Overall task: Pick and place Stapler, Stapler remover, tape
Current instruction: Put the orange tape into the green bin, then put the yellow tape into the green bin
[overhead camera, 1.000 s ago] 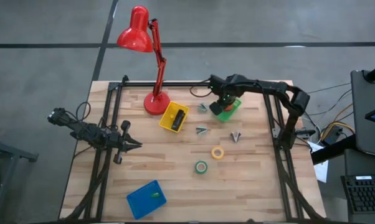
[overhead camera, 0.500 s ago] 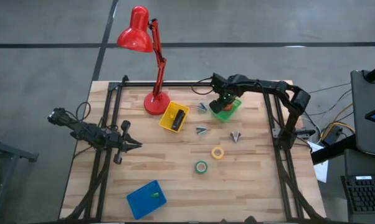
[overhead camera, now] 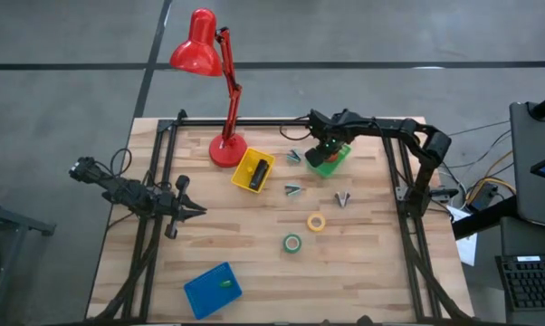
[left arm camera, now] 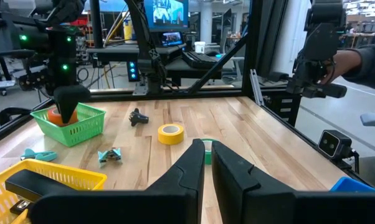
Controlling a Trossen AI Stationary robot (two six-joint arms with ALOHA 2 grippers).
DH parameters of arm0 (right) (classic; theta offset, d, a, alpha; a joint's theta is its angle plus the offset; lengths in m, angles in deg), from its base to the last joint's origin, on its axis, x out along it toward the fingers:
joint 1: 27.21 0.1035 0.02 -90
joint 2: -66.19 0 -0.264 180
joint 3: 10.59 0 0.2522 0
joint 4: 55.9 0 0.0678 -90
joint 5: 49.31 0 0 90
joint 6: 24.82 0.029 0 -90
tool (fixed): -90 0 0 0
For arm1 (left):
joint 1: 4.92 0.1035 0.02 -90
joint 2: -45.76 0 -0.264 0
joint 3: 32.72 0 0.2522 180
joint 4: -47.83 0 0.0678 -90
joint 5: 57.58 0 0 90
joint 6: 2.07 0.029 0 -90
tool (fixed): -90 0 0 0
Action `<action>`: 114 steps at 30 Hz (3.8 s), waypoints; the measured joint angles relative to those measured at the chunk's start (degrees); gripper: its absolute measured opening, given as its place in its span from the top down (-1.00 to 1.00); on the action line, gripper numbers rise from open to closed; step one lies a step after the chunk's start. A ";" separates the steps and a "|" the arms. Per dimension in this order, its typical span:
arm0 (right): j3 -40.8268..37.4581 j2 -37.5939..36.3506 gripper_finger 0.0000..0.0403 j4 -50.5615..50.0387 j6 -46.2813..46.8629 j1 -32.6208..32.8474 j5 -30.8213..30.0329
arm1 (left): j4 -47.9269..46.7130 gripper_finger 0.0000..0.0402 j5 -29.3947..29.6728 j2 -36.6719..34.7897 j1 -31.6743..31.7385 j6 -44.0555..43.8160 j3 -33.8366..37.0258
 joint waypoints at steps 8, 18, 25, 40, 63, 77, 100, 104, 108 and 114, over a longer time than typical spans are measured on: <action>-0.48 0.00 0.74 2.03 -0.16 -0.11 -0.02 | 0.00 0.83 0.00 -0.01 0.01 -0.02 0.00; -0.56 -0.01 0.74 1.97 -0.03 -0.33 -0.07 | 0.00 0.83 0.00 0.00 0.01 -0.02 0.00; -1.22 -0.09 0.74 2.06 0.28 -0.33 0.02 | 0.00 0.83 -0.02 -0.02 0.00 -0.02 0.00; -2.87 -0.27 0.72 3.29 0.02 -0.33 -0.18 | 0.00 0.83 -0.01 0.00 0.02 -0.02 0.00; -0.32 -3.37 0.24 -1.55 0.04 1.66 -3.17 | 0.00 0.83 -0.02 0.00 0.01 -0.02 0.00; -0.32 -11.12 0.35 -1.73 -0.21 14.97 0.99 | -0.01 0.83 0.00 0.00 0.00 -0.01 0.00; -4.64 -8.00 0.36 3.61 7.74 45.60 4.36 | 0.14 0.83 0.00 0.15 0.00 -0.02 0.02; -6.66 -6.50 0.34 5.21 10.18 46.34 4.14 | 0.22 0.83 0.00 0.39 0.01 -0.01 0.04; -9.01 -6.08 0.32 9.19 10.31 46.42 3.80 | 0.30 0.83 0.00 0.46 0.01 -0.01 0.04; -12.82 -5.99 0.35 13.64 10.39 46.40 3.63 | 0.37 0.83 0.00 0.46 0.02 -0.02 0.07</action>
